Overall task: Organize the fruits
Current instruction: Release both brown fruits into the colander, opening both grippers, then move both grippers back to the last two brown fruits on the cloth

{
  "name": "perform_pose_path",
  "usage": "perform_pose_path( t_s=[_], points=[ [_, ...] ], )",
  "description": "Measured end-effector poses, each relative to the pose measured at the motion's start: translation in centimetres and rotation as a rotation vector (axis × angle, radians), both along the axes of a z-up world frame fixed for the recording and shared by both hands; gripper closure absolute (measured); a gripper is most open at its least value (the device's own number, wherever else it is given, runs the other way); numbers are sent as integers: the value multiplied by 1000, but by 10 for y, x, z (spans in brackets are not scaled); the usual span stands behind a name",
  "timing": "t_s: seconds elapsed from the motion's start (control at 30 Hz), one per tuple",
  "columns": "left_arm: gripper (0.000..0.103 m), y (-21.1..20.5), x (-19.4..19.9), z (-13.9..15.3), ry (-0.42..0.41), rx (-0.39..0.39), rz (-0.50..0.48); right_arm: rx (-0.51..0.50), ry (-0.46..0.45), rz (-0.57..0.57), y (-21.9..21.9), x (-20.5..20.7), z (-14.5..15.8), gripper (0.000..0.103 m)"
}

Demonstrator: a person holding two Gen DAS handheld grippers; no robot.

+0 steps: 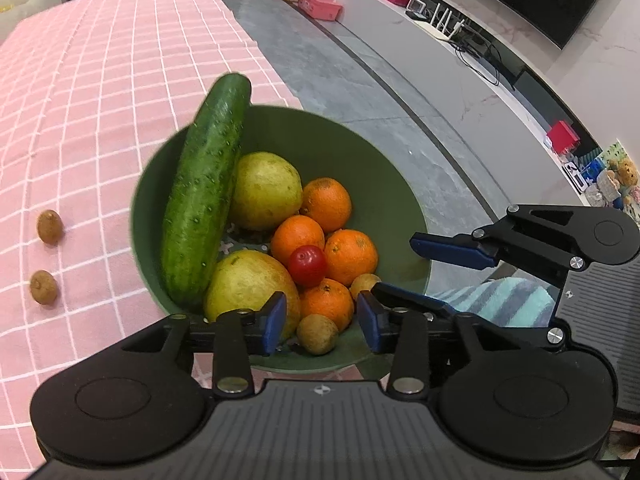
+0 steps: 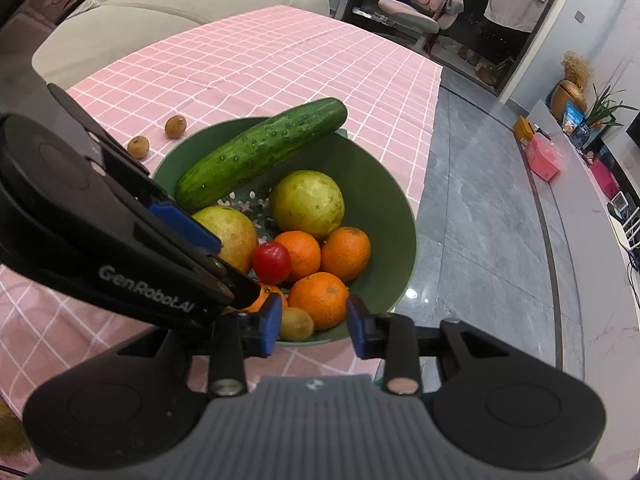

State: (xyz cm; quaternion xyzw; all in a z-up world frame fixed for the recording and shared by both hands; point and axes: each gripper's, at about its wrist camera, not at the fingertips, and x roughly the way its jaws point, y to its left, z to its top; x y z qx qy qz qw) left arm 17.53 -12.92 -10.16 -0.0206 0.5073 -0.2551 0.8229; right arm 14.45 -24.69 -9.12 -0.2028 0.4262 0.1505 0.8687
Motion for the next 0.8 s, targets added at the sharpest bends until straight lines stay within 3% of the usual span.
perform_pose_path(
  t_s=[0.1, 0.17, 0.43, 0.8],
  points=[
    [49, 3, -3, 9, -25, -1, 5, 0, -15, -2, 2, -1, 4, 68],
    [49, 5, -6, 16, -54, 11, 17, 0, -33, -11, 3, -2, 7, 54],
    [49, 25, -18, 43, -149, 34, 59, 16, -101, -53, 7, -9, 21, 35],
    [49, 80, -32, 69, -265, 82, 179, 152, -130, -102, 31, -10, 38, 26]
  ],
)
